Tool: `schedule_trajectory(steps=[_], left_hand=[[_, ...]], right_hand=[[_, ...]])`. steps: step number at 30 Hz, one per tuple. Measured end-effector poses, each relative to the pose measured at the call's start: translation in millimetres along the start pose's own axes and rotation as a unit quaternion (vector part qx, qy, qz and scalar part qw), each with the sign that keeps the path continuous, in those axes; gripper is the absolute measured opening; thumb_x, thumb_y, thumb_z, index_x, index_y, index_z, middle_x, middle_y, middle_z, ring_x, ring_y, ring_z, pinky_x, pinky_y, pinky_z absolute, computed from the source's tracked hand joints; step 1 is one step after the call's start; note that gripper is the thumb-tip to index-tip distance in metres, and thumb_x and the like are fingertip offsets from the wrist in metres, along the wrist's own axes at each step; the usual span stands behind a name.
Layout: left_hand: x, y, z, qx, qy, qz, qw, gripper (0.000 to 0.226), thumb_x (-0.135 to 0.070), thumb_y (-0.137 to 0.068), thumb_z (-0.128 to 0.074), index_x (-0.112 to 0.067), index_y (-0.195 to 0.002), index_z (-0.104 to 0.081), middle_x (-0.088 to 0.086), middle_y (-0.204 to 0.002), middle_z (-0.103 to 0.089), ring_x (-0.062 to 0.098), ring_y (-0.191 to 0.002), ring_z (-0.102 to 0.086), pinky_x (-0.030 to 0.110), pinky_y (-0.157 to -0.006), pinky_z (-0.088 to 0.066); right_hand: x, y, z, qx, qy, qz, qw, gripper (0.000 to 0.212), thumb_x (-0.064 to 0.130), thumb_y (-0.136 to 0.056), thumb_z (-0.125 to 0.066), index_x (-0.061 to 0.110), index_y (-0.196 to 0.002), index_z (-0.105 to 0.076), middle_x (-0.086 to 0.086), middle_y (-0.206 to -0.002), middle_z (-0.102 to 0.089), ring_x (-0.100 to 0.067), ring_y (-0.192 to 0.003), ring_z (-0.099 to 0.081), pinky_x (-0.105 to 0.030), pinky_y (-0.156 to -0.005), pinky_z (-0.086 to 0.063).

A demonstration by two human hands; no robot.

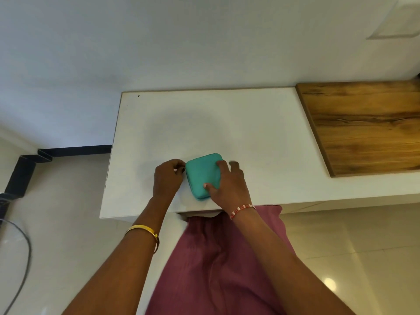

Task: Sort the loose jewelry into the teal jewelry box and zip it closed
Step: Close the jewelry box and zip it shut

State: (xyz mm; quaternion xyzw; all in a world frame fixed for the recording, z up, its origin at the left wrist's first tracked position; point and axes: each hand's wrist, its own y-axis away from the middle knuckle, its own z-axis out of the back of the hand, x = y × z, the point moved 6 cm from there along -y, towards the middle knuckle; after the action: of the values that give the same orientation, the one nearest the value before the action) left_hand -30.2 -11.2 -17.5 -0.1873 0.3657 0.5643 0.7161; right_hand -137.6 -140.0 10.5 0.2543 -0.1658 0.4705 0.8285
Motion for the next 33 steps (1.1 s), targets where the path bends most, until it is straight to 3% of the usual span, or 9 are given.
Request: schedule_trajectory(steps=[3, 6, 11, 16, 25, 30, 33], left_hand=[[-1.5, -2.9, -1.4, 0.012, -0.003, -0.001, 1.0, 0.02, -0.001, -0.084, -0.056, -0.002, -0.1, -0.068, 0.017, -0.097, -0.07, 0.031, -0.087, -0.064, 0.037, -0.086, -0.051], [-4.7, -5.7, -3.8, 0.026, -0.022, -0.008, 0.999, 0.025, 0.001, -0.086, -0.053, 0.0, -0.108, -0.066, 0.019, -0.107, -0.067, 0.032, -0.098, -0.062, 0.035, -0.092, -0.048], [-3.6, -7.5, -4.0, 0.021, -0.101, -0.014, 0.995, 0.028, -0.001, -0.088, -0.051, -0.003, -0.114, -0.063, 0.017, -0.112, -0.065, 0.029, -0.105, -0.059, 0.029, -0.092, -0.043], [-6.4, -1.1, -4.3, 0.016, -0.161, -0.055, 0.985, 0.031, 0.001, -0.088, -0.045, -0.005, -0.113, -0.064, 0.017, -0.103, -0.064, 0.029, -0.097, -0.058, 0.029, -0.08, -0.044], [-11.2, 0.1, -4.0, 0.049, -0.202, -0.034, 0.978, 0.026, -0.008, -0.092, -0.042, -0.002, -0.108, -0.061, 0.015, -0.102, -0.06, 0.023, -0.09, -0.056, 0.022, -0.07, -0.036], [-9.3, -8.9, -2.6, 0.071, -0.186, -0.006, 0.98, 0.026, -0.005, -0.089, -0.051, -0.003, -0.111, -0.064, 0.016, -0.11, -0.065, 0.028, -0.101, -0.059, 0.03, -0.087, -0.045], [-7.6, -12.4, -1.2, 0.067, -0.17, 0.002, 0.983, 0.025, -0.002, -0.087, -0.053, -0.004, -0.108, -0.066, 0.016, -0.11, -0.066, 0.029, -0.101, -0.06, 0.032, -0.09, -0.046]], right_hand=[[10.9, -8.4, -11.1, 0.041, 0.035, 0.064, 0.997, 0.095, 0.055, -0.074, -0.064, 0.03, -0.146, -0.006, -0.012, -0.154, 0.0, -0.033, -0.138, -0.016, -0.044, -0.111, -0.027], [8.8, -10.0, -18.4, 0.058, 0.039, 0.056, 0.996, 0.096, 0.061, -0.073, -0.061, 0.032, -0.146, -0.005, -0.007, -0.154, 0.011, -0.036, -0.131, -0.026, -0.042, -0.106, -0.033], [7.4, -10.5, -18.1, 0.054, 0.06, 0.048, 0.996, 0.095, 0.062, -0.073, -0.06, 0.031, -0.146, -0.005, -0.007, -0.154, 0.011, -0.038, -0.12, -0.037, -0.04, -0.101, -0.037], [4.9, -9.9, -19.6, 0.06, 0.039, 0.031, 0.997, 0.095, 0.062, -0.073, -0.06, 0.035, -0.145, -0.005, -0.01, -0.154, 0.011, -0.04, -0.122, -0.036, -0.04, -0.102, -0.036], [5.2, -10.6, -19.6, 0.064, 0.025, 0.021, 0.997, 0.092, 0.059, -0.074, -0.061, 0.036, -0.145, -0.006, -0.012, -0.154, 0.007, -0.04, -0.125, -0.034, -0.041, -0.103, -0.035], [4.8, -11.3, -20.1, 0.066, 0.024, 0.019, 0.997, 0.092, 0.058, -0.074, -0.062, 0.037, -0.145, -0.006, -0.013, -0.154, 0.006, -0.04, -0.124, -0.034, -0.041, -0.104, -0.035], [4.5, -11.5, -20.6, 0.067, 0.023, 0.019, 0.997, 0.092, 0.059, -0.074, -0.061, 0.037, -0.145, -0.006, -0.013, -0.154, 0.005, -0.04, -0.124, -0.034, -0.041, -0.103, -0.035]])
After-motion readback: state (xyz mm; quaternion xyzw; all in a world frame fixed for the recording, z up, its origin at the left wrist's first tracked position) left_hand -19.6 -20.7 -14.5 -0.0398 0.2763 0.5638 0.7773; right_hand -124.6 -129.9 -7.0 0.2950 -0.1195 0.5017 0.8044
